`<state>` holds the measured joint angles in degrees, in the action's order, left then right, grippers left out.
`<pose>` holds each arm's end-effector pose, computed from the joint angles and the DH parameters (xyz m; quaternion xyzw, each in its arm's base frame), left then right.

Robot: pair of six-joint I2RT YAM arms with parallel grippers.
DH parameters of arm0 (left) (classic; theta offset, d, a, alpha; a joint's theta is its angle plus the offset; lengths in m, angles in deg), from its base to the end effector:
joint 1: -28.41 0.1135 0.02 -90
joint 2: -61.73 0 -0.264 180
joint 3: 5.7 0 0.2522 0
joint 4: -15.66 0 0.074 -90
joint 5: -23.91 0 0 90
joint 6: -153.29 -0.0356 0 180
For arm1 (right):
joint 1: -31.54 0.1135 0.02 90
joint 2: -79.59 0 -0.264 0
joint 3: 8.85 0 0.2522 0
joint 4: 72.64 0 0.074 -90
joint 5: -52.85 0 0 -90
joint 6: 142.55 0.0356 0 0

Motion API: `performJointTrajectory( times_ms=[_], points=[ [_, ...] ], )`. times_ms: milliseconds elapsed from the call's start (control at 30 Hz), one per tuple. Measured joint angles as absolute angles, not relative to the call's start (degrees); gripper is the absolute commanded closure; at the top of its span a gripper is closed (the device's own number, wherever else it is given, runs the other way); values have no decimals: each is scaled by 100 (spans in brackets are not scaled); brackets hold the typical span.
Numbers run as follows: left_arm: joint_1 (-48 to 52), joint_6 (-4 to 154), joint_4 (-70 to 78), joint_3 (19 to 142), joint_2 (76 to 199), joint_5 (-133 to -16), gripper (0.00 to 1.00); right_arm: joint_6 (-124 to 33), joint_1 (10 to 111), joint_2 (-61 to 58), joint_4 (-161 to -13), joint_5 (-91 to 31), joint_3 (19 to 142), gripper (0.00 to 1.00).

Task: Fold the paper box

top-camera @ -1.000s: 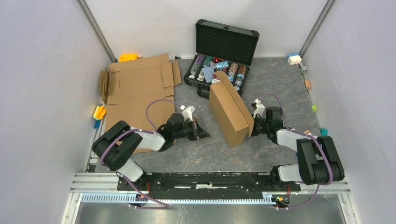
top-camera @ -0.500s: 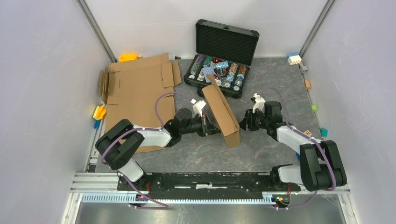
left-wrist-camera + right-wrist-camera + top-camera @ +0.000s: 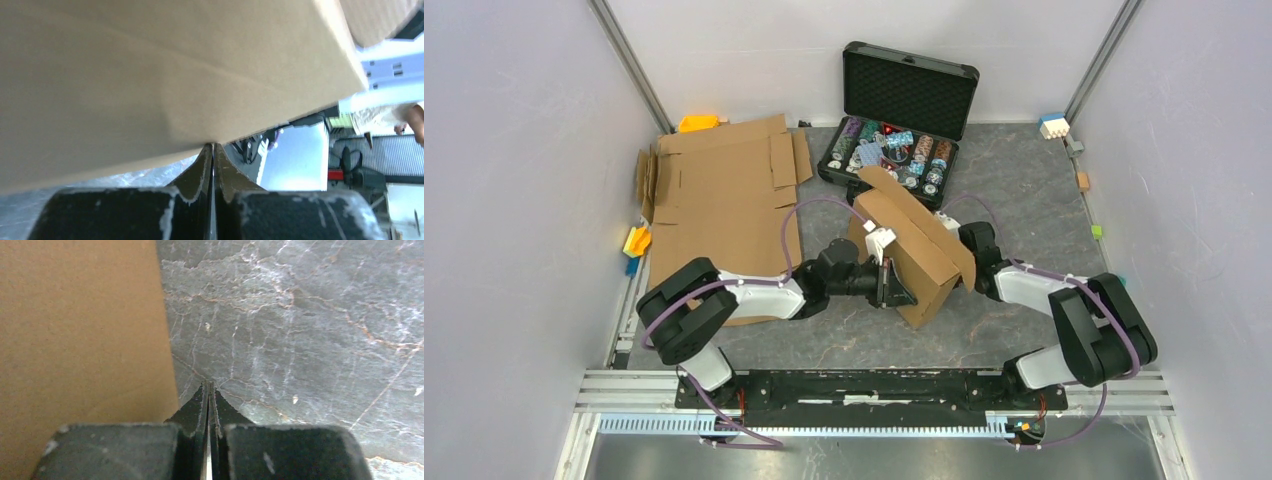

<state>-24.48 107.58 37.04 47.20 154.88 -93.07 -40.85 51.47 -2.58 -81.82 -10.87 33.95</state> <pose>0.1844 -0.2705 0.1800 0.1946 0.7786 -0.5497 0.2318 0.2288 0.0997 0.1357 -0.1456 0.9027 0.2985 0.2736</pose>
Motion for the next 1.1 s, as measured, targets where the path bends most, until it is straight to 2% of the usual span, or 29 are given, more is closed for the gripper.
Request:
performJointTrajectory(
  times_ms=[167, 467, 533, 633, 867, 1100],
  points=[
    [-2911, 10644, 3813, 4634, 15488, -9323, 92, -4188, 5284, 11, -8191, -1010, 3165, 97],
    [-3809, 10424, 3761, 4298, 15337, -8798, 92, -4535, 5385, 879, -8912, -1170, 3065, 89],
    [-3844, 10413, 3758, 4158, 15164, -8669, 91, -4601, 5385, 977, -9078, -1292, 3111, 86],
    [-3842, 10413, 3750, 3959, 14845, -8468, 88, -4664, 5385, 1023, -9325, -1487, 3279, 77],
    [-3735, 10387, 3378, 3568, 13912, -8127, 72, -4690, 5393, 1242, -9517, -1918, 3594, 68],
    [-2697, 10172, 2163, 3330, 12203, -8035, 40, -4690, 5393, 1469, -9793, -2147, 3766, 59]
  ],
)
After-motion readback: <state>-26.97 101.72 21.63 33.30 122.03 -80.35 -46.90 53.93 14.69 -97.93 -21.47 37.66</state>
